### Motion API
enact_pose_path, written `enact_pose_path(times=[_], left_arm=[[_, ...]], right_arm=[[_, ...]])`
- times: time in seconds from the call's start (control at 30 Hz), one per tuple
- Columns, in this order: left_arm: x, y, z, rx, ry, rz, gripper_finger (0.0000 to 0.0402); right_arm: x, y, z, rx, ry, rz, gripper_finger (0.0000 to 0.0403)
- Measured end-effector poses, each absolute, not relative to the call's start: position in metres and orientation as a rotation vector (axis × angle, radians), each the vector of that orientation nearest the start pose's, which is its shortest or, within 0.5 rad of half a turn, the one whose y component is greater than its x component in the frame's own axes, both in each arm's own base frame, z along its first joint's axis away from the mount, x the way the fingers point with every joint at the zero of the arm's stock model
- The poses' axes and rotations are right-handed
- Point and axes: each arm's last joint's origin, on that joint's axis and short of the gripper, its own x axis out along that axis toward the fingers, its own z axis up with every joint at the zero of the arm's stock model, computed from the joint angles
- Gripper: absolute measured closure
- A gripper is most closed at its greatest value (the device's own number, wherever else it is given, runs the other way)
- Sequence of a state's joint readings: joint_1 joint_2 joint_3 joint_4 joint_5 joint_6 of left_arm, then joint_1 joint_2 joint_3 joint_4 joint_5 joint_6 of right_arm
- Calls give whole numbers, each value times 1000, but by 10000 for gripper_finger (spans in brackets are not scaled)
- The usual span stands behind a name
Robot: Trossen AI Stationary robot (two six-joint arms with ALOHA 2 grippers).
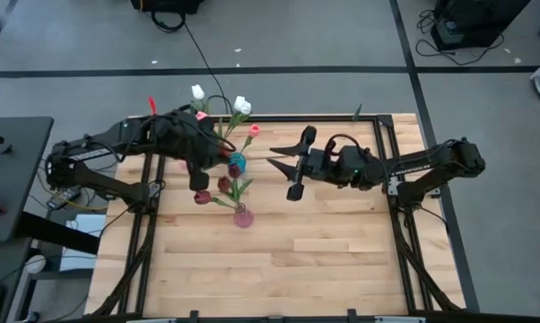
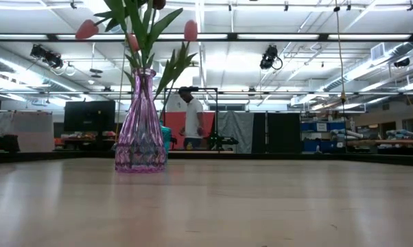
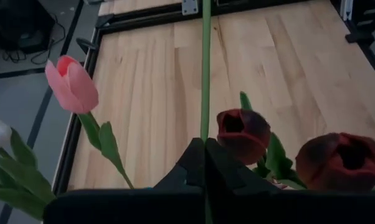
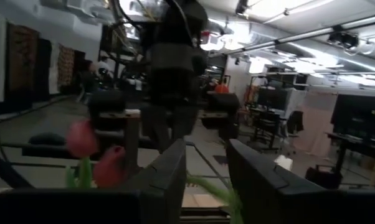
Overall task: Sort flowers into vase by color
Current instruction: Put the pink flower into the blue vase
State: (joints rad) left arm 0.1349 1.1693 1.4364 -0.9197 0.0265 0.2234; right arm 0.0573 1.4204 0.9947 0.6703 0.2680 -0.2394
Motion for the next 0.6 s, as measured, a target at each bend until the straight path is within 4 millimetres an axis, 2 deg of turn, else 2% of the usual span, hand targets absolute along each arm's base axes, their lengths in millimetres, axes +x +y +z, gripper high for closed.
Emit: enact_pose_path(times=[0.1, 0.3, 0.43, 0.6], left_arm=[[212, 28, 413, 166, 635, 31, 401], [213, 27, 416, 169, 596, 12, 401], [214, 27, 418, 175, 578, 8, 390], [211, 27, 423, 182, 530, 13, 341]], right_arm=[[321, 10, 341, -198, -213, -240, 299], [321, 11, 342, -230, -223, -242, 387], [320, 10, 346, -252, -264, -270, 393], [317, 10, 353, -245, -342, -293, 398]])
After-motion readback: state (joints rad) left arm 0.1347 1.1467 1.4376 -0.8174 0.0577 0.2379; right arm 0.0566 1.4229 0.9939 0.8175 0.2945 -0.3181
